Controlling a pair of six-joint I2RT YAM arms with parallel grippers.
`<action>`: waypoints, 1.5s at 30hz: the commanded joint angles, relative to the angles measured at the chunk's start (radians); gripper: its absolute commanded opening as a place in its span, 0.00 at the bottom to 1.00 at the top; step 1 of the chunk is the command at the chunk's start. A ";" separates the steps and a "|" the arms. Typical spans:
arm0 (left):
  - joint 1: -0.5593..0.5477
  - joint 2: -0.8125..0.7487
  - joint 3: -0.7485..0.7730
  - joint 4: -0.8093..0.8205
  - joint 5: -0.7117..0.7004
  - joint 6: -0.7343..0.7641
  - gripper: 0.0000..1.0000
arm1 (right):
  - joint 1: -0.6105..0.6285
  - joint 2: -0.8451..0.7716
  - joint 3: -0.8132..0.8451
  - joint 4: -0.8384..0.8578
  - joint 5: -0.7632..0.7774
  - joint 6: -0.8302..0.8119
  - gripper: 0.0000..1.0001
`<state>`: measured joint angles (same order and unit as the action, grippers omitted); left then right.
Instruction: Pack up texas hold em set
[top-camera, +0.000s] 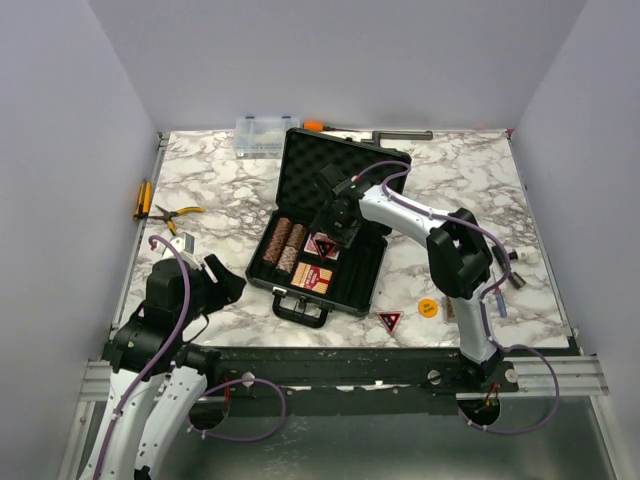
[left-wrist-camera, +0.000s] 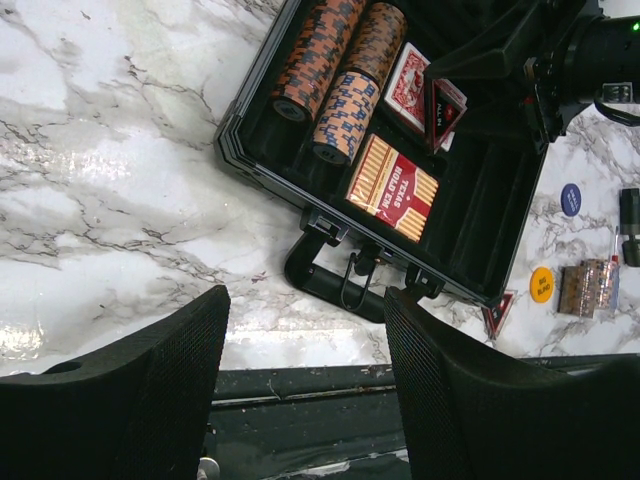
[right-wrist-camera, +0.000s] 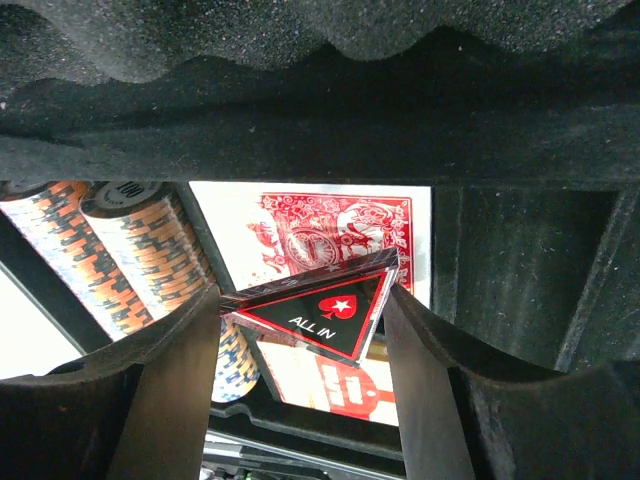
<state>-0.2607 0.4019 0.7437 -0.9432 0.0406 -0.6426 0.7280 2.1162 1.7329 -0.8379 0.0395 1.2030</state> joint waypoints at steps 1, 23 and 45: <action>0.007 -0.011 -0.012 0.012 0.012 0.008 0.64 | 0.013 0.030 0.041 -0.017 0.035 0.001 0.53; 0.007 -0.011 -0.012 0.012 0.011 0.008 0.64 | 0.012 0.093 0.131 -0.106 0.118 -0.031 0.54; 0.008 -0.008 -0.011 0.012 0.013 0.008 0.64 | 0.011 0.087 0.097 -0.078 0.141 0.073 0.58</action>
<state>-0.2607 0.4011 0.7437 -0.9432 0.0406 -0.6430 0.7322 2.1883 1.8366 -0.9272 0.1463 1.2423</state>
